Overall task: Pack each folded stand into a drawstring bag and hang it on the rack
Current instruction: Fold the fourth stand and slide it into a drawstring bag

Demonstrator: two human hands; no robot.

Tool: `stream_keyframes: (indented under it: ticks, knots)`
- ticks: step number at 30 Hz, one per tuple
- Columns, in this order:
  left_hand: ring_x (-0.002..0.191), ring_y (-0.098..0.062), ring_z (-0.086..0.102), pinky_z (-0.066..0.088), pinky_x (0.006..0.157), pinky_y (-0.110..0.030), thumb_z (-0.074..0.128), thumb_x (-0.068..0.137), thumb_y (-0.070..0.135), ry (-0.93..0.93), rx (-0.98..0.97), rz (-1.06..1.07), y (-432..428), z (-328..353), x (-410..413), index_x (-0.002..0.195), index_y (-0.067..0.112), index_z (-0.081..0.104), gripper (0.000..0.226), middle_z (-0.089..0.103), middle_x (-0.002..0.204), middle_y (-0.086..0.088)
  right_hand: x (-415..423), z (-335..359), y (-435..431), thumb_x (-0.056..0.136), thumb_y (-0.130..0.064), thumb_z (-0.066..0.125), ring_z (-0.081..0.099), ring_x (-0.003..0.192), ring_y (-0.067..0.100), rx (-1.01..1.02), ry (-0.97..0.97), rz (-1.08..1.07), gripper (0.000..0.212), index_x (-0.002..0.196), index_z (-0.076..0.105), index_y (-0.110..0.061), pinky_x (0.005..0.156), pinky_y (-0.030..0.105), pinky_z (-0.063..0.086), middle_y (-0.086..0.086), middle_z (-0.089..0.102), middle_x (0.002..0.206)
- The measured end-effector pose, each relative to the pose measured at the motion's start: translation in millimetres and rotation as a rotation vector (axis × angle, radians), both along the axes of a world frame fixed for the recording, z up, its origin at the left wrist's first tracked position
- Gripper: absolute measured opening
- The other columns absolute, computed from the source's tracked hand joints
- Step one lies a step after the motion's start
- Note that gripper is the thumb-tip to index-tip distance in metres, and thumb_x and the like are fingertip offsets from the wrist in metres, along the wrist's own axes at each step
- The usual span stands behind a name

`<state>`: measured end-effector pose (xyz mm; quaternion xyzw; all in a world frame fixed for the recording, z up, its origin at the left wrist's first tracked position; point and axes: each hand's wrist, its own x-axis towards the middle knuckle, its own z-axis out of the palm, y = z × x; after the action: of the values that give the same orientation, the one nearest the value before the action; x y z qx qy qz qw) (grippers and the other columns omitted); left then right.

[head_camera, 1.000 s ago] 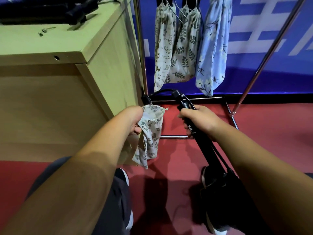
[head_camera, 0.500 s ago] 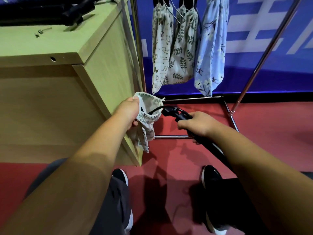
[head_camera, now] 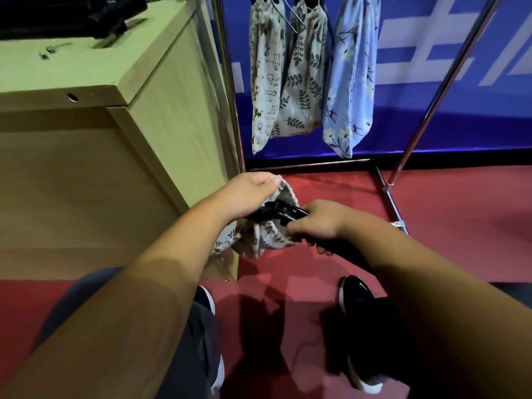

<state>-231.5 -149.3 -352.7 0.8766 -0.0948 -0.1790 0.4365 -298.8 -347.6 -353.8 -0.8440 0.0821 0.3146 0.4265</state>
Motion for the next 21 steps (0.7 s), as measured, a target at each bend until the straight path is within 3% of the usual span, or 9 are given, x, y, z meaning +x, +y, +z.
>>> stream_keyframes:
  ticks: [3, 6, 9, 10, 12, 15, 17, 19, 21]
  knots:
    - [0.091, -0.019, 0.075, 0.056, 0.103, -0.046, 0.055, 0.105, 0.054, -0.012, 0.056, -0.031, 1.9, 8.2, -2.7, 0.104, 0.024, 0.078, 0.037, 0.08, 0.097, -0.002, 3.0, -3.5, -7.0, 0.087, -0.029, 0.077, 0.055, 0.052, 0.027, 0.029, 0.065, -0.05, 0.026, 0.089, 0.071, -0.005, 0.053, 0.033, 0.05, 0.014, 0.061, 0.07]
    - [0.105, -0.013, 0.076, 0.056, 0.104, -0.039, 0.06, 0.106, 0.047, 0.022, 0.069, -0.089, 2.6, 15.2, -7.3, 0.112, 0.03, 0.081, 0.027, 0.082, 0.1, 0.01, 5.0, -11.9, -12.8, 0.093, -0.033, 0.078, 0.059, 0.056, 0.027, 0.056, 0.07, -0.147, 0.032, 0.096, 0.07, -0.001, 0.055, 0.032, 0.051, 0.016, 0.064, 0.073]
    - [0.084, 0.009, 0.07, 0.054, 0.087, -0.024, 0.06, 0.107, 0.042, 0.049, 0.028, -0.187, -3.3, 18.3, -15.4, 0.122, 0.034, 0.079, 0.026, 0.077, 0.089, 0.027, 5.9, -21.8, -10.7, 0.095, -0.04, 0.079, 0.064, 0.064, 0.029, 0.085, 0.103, -0.198, 0.039, 0.097, 0.067, -0.003, 0.062, 0.037, 0.055, 0.018, 0.065, 0.075]
    - [0.083, 0.012, 0.068, 0.052, 0.084, -0.019, 0.059, 0.108, 0.04, 0.041, 0.015, -0.222, -6.2, 17.9, -17.0, 0.124, 0.034, 0.078, 0.026, 0.077, 0.091, 0.028, 6.6, -24.6, -9.1, 0.096, -0.037, 0.078, 0.065, 0.064, 0.03, 0.096, 0.117, -0.188, 0.035, 0.098, 0.065, -0.005, 0.064, 0.04, 0.057, 0.017, 0.064, 0.077]
    - [0.099, 0.01, 0.069, 0.051, 0.092, -0.016, 0.058, 0.109, 0.037, -0.007, -0.005, -0.245, -11.8, 16.1, -18.4, 0.126, 0.032, 0.078, 0.027, 0.078, 0.107, 0.024, 6.8, -22.7, -3.3, 0.098, -0.019, 0.071, 0.063, 0.061, 0.026, 0.167, 0.124, -0.184, 0.016, 0.099, 0.06, -0.008, 0.067, 0.041, 0.058, 0.015, 0.06, 0.08]
    - [0.113, 0.003, 0.068, 0.05, 0.104, -0.025, 0.057, 0.109, 0.038, -0.132, 0.047, -0.171, -13.1, 12.6, -15.3, 0.125, 0.03, 0.078, 0.027, 0.077, 0.117, 0.019, 9.5, -14.3, 2.4, 0.094, -0.003, 0.063, 0.066, 0.064, 0.027, 0.293, 0.1, -0.245, 0.009, 0.102, 0.061, -0.005, 0.074, 0.045, 0.06, 0.016, 0.064, 0.074]
    - [0.101, 0.005, 0.07, 0.055, 0.097, -0.027, 0.058, 0.108, 0.037, -0.189, 0.082, -0.103, -11.7, 9.6, -11.7, 0.122, 0.031, 0.078, 0.026, 0.078, 0.106, 0.022, 13.4, -13.7, 4.2, 0.099, -0.007, 0.064, 0.072, 0.068, 0.026, 0.35, 0.111, -0.275, 0.014, 0.113, 0.064, -0.003, 0.083, 0.045, 0.062, 0.016, 0.072, 0.075]
    - [0.084, 0.01, 0.068, 0.054, 0.081, -0.021, 0.056, 0.109, 0.033, -0.192, 0.094, -0.096, -10.5, 13.6, -12.2, 0.117, 0.031, 0.079, 0.024, 0.077, 0.091, 0.026, 15.1, -15.1, 6.1, 0.107, -0.017, 0.061, 0.076, 0.071, 0.026, 0.372, 0.169, -0.305, 0.021, 0.121, 0.063, -0.002, 0.082, 0.048, 0.063, 0.015, 0.075, 0.079]
    - [0.098, 0.002, 0.071, 0.052, 0.09, -0.023, 0.056, 0.11, 0.03, -0.155, 0.053, -0.162, -13.0, 17.6, -15.4, 0.116, 0.027, 0.08, 0.025, 0.079, 0.102, 0.019, 13.8, -18.2, 9.4, 0.111, -0.022, 0.056, 0.077, 0.074, 0.028, 0.38, 0.236, -0.329, 0.024, 0.123, 0.06, -0.002, 0.076, 0.054, 0.065, 0.014, 0.073, 0.084]
